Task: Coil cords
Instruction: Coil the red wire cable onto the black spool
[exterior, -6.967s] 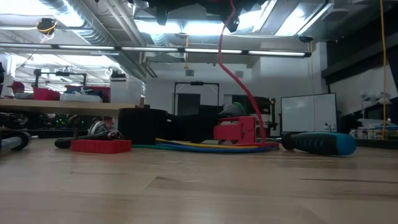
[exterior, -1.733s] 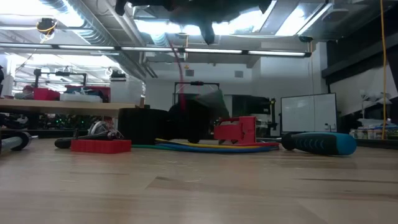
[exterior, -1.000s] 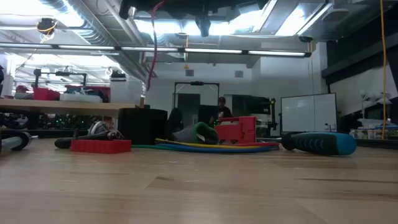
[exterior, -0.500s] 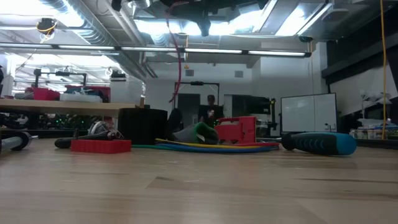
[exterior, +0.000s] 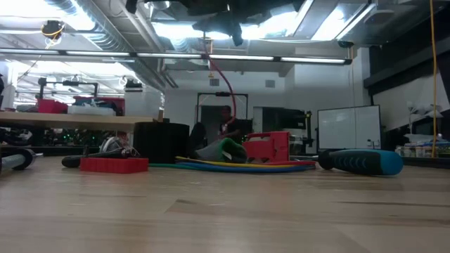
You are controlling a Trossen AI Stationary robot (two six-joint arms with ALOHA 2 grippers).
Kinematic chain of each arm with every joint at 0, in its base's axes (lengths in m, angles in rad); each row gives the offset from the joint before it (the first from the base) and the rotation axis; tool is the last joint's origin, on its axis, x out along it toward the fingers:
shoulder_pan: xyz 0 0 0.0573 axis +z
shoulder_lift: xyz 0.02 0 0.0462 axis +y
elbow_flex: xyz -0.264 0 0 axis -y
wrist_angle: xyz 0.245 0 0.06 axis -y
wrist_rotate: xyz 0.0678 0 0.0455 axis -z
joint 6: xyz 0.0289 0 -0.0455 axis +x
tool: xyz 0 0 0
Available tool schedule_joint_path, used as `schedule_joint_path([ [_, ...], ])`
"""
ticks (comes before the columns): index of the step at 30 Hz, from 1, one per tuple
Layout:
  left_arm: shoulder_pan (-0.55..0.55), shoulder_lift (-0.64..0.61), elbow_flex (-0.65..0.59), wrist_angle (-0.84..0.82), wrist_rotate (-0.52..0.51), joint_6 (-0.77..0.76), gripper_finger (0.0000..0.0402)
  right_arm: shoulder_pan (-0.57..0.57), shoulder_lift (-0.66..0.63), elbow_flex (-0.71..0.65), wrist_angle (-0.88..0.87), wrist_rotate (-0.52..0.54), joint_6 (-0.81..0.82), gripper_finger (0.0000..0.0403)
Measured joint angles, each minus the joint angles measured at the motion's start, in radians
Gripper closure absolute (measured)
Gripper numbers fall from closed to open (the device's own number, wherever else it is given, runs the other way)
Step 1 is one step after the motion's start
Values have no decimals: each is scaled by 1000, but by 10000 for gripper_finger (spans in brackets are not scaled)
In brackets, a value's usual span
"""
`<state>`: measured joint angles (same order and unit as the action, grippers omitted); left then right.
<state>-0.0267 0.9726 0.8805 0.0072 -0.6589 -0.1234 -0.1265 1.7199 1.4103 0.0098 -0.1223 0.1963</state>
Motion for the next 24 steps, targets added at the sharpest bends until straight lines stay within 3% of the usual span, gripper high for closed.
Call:
schedule_joint_path([
  [7,0,0,0,0,-3,19,401,0,0,0,-141,9,0,265],
  [18,0,0,0,-28,-4,17,401,1,0,0,-169,305,-152,279],
  [24,0,0,0,-27,-4,15,401,2,0,0,-169,299,-149,279],
])
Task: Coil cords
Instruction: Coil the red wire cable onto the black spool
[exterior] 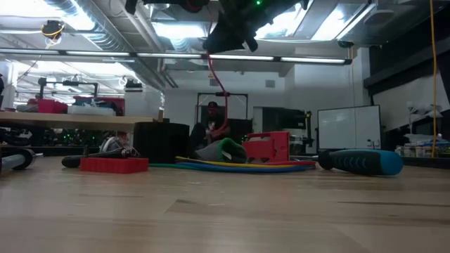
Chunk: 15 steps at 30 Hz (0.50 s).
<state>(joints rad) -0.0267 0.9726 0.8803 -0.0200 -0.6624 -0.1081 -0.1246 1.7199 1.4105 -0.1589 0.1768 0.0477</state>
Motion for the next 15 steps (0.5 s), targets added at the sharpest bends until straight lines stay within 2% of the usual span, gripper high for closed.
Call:
schedule_joint_path([
  [3,0,0,0,1,0,0,401,0,0,0,0,-37,0,279],
  [15,0,0,0,2,0,6,401,0,0,1,-22,-65,-3,278],
])
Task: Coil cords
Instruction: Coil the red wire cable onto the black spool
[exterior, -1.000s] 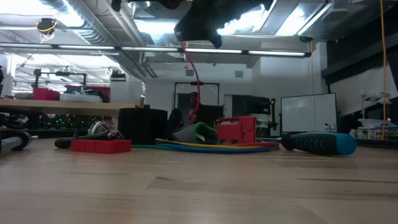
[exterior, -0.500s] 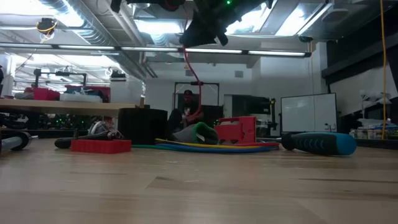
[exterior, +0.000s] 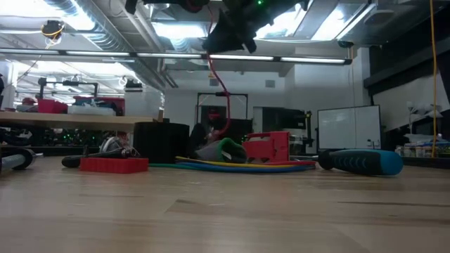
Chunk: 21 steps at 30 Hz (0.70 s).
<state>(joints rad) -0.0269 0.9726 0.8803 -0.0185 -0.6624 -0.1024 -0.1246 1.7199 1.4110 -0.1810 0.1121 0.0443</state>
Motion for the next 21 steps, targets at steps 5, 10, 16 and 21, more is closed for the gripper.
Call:
schedule_joint_path([
  [5,0,0,0,0,0,1,401,0,0,0,-18,0,0,278],
  [10,0,0,0,1,0,-1,401,0,0,0,-7,0,0,292],
  [16,0,0,0,4,0,-3,401,0,0,0,-2,-35,0,325],
  [21,0,0,0,4,0,-2,401,0,0,0,-2,-64,8,358],
])
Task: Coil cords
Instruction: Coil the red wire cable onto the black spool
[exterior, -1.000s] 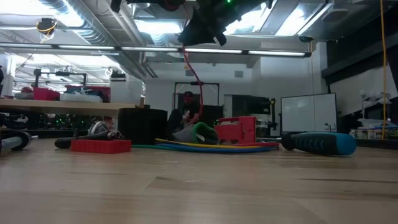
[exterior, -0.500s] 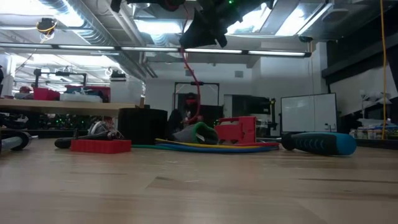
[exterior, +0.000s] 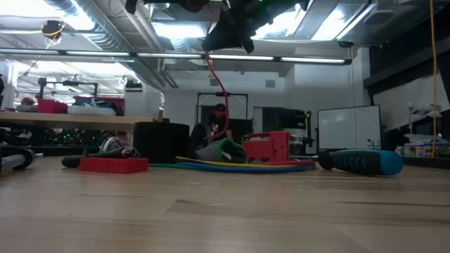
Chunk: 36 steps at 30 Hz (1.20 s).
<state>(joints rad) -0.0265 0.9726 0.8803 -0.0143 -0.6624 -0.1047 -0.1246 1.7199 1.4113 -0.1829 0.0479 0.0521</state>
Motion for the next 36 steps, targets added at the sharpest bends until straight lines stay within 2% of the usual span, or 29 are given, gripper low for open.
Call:
schedule_joint_path([
  [4,0,0,0,0,0,-5,401,0,0,0,2,-67,26,392],
  [9,0,9,0,10,0,-47,401,1,0,0,47,-164,106,382],
  [14,0,47,0,29,-2,-81,401,1,0,0,138,-219,129,396],
  [22,0,134,0,177,0,-47,401,1,0,0,166,-286,213,395],
  [26,0,158,0,193,-1,-45,401,1,0,0,176,-329,242,397],
  [36,-35,198,0,239,-3,-29,401,-6,0,0,182,-333,282,397],
])
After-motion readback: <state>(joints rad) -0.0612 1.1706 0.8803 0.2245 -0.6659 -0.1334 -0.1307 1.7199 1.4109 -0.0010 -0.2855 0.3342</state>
